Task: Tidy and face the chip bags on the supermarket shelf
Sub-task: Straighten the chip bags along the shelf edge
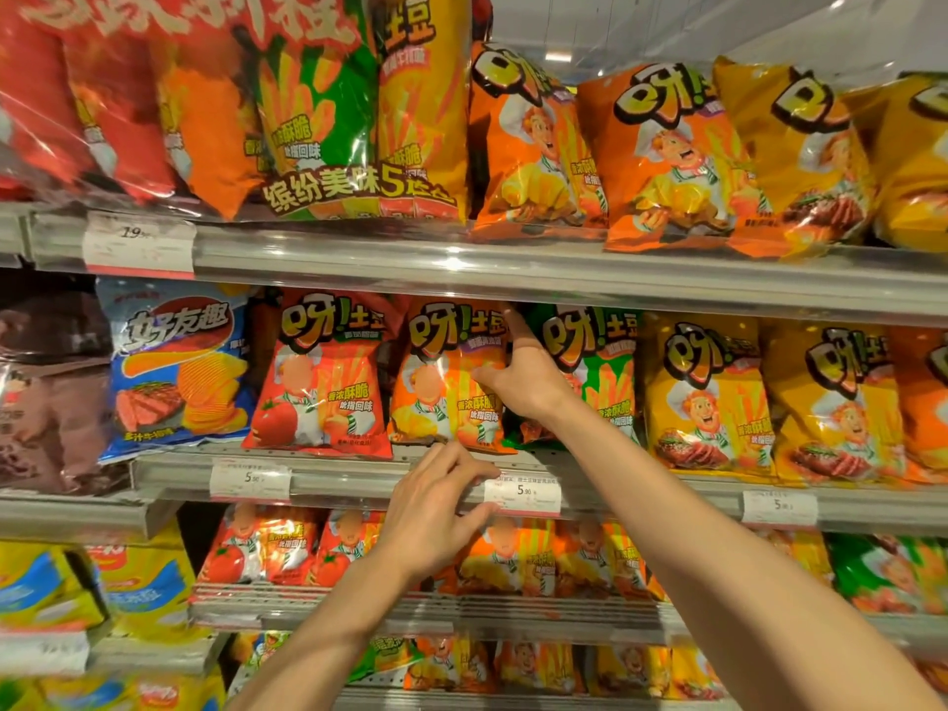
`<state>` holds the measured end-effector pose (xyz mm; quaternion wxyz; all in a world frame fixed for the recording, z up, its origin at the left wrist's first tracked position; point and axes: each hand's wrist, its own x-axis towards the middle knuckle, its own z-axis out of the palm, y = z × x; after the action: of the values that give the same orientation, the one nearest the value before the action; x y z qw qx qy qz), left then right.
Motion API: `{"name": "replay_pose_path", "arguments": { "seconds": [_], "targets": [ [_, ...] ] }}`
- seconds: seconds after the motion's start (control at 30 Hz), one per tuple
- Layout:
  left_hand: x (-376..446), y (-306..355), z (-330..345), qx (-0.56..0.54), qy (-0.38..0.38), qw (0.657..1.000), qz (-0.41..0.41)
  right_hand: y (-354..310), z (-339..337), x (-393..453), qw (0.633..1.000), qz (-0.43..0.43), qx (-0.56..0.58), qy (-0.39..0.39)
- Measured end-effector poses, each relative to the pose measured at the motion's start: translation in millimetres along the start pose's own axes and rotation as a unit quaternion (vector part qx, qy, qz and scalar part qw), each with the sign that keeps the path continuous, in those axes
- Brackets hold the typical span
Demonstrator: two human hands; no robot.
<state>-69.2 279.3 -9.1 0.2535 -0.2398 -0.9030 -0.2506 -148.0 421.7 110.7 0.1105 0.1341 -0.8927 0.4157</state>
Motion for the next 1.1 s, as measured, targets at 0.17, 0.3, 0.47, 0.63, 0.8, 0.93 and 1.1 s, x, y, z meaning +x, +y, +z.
{"name": "replay_pose_path", "arguments": {
  "seconds": [0.17, 0.3, 0.47, 0.63, 0.8, 0.93, 1.1],
  "targets": [
    [-3.4, 3.1, -0.2, 0.005, 0.01, 1.0, 0.009, -7.5, -11.7, -8.7, 1.0, 0.017, 0.01, -0.019],
    [-5.0, 6.9, 0.3, 0.026, 0.016, 0.999, 0.021, -3.7, -33.9, -31.5, 0.996, -0.038, 0.07, -0.039],
    [-1.2, 13.7, 3.1, 0.05, 0.012, 0.997, 0.056, 41.4, -75.7, -63.5, 0.995, -0.061, 0.039, 0.069],
    [7.3, 19.5, 8.2, 0.039, 0.008, 0.998, 0.054, 91.2, -97.3, -74.6, 0.991, 0.003, -0.001, 0.134],
    [9.0, 17.9, 8.0, 0.018, 0.008, 0.999, 0.036, 95.2, -96.8, -55.3, 0.997, 0.011, 0.012, 0.07],
    [9.6, 18.2, 6.7, 0.012, 0.005, 0.999, 0.031, 89.4, -99.4, -36.6, 0.997, 0.028, 0.047, 0.055],
    [9.5, 17.7, 6.7, 0.011, 0.0, 1.0, 0.022, 92.2, -97.0, -31.3, 0.994, 0.009, 0.07, 0.082]
  ]
}}
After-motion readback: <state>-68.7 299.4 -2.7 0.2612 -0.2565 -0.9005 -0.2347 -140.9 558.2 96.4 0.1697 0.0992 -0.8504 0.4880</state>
